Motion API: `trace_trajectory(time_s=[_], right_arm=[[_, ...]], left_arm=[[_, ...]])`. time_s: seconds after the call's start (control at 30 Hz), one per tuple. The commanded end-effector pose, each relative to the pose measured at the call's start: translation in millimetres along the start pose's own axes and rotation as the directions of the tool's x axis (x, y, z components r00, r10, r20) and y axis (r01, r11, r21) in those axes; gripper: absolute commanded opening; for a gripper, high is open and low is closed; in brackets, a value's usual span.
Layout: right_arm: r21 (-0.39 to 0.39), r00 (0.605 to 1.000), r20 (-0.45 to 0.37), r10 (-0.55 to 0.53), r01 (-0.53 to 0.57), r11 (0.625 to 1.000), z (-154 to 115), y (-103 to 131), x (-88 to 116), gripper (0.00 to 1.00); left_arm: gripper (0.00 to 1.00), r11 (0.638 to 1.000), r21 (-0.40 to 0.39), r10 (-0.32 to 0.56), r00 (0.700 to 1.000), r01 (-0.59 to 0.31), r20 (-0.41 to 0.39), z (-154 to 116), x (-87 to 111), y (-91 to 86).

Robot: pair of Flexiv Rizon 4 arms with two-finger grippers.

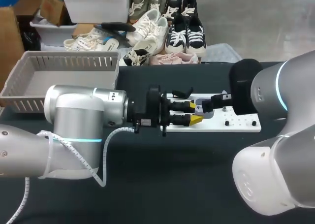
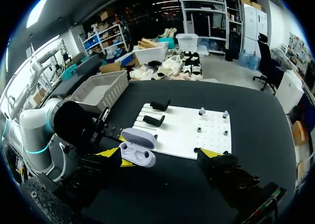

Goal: Pick up each earbud case from the left stands, insert the matching earbuds, close the lid, and place the case in the box.

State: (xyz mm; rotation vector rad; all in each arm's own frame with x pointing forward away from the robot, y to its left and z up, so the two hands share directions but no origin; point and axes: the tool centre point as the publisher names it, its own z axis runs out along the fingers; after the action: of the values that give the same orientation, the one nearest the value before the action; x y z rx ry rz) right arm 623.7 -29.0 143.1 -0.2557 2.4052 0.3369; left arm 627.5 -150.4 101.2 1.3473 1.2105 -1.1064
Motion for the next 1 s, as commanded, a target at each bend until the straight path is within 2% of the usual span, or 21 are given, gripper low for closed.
trace_trajectory(time_s=[0.03,0.37,0.57,0.83,1.0], right_arm=[[0.017,1.0,0.0,-0.003,0.003,1.0,-10,-1,-7,1.0],[0.07,0.998,0.051,-0.029,0.026,0.997,-36,-28,-38,1.0],[0.092,0.999,0.053,-0.011,0.006,0.996,-41,-62,-51,1.0],[0.044,1.0,0.009,0.02,-0.02,0.999,-23,-102,-62,1.0],[0.051,0.997,-0.076,-0.016,0.02,0.998,-3,-121,-65,1.0]], left_arm=[[0.0,1.0,0.0,0.001,1.0,-0.001,0.001,0,0.7,0.4],[0.0,1.0,0.0,0.001,1.0,-0.001,0.001,0,0.7,0.4],[0.0,1.0,0.0,0.001,1.0,-0.001,0.001,0,0.7,0.4],[0.0,1.0,0.0,0.001,1.0,-0.001,0.001,0,0.7,0.4],[0.0,1.0,0.0,0.001,1.0,-0.001,0.001,0,0.7,0.4]])
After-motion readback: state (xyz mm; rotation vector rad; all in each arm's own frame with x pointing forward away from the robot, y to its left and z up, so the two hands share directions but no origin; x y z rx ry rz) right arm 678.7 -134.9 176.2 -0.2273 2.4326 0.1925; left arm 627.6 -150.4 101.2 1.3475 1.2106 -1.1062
